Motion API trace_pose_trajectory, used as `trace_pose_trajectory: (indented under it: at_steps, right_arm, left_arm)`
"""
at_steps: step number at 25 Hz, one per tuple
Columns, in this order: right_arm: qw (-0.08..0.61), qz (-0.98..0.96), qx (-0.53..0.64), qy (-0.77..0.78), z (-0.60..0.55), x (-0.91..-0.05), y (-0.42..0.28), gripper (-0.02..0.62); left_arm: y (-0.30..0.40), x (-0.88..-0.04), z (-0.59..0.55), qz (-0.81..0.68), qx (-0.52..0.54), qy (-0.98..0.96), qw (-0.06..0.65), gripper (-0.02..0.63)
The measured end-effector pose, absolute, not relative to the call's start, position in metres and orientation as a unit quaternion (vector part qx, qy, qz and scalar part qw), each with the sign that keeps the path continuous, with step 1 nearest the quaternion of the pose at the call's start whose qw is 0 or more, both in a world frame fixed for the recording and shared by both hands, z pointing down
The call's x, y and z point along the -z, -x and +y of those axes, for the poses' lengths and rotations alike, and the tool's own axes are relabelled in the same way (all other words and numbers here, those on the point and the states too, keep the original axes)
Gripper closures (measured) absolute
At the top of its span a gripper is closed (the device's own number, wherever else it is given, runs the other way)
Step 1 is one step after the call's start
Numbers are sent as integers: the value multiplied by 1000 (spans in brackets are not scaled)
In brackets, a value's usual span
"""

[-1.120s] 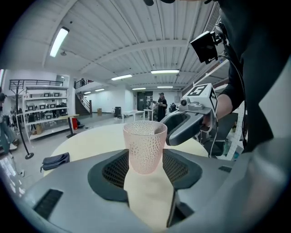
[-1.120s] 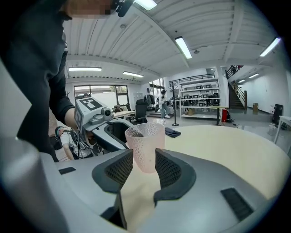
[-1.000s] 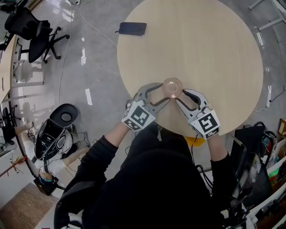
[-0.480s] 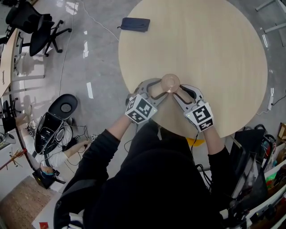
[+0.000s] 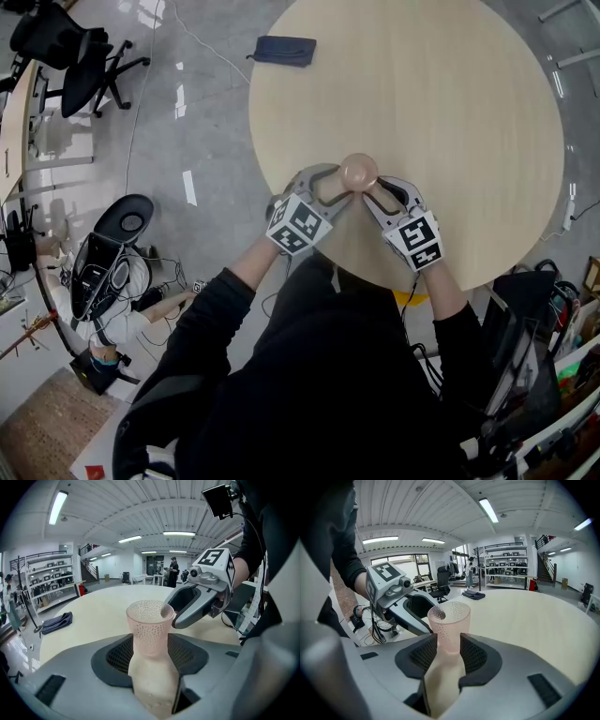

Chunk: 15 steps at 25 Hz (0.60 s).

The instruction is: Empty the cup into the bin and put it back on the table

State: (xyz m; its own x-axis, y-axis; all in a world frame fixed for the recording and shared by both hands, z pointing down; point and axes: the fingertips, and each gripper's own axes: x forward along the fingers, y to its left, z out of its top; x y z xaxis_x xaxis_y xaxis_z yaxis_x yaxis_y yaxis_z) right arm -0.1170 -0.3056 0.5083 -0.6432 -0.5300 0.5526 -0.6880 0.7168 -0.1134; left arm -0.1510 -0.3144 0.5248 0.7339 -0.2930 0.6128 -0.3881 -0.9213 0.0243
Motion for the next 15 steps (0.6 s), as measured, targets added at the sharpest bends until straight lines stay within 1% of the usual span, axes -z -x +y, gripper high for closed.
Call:
trace_pose_trajectory:
  at_steps: [7,15]
  right_arm:
    - [251,-890,-169,-341,-304,-515,118,436]
    - [257,-888,-171,-340,-299,-516,118,436]
  left_arm:
    - [152,-533,-312,-176,-328,-925,80,367]
    - [166,-540,-314,-202,-334,-915,104,365]
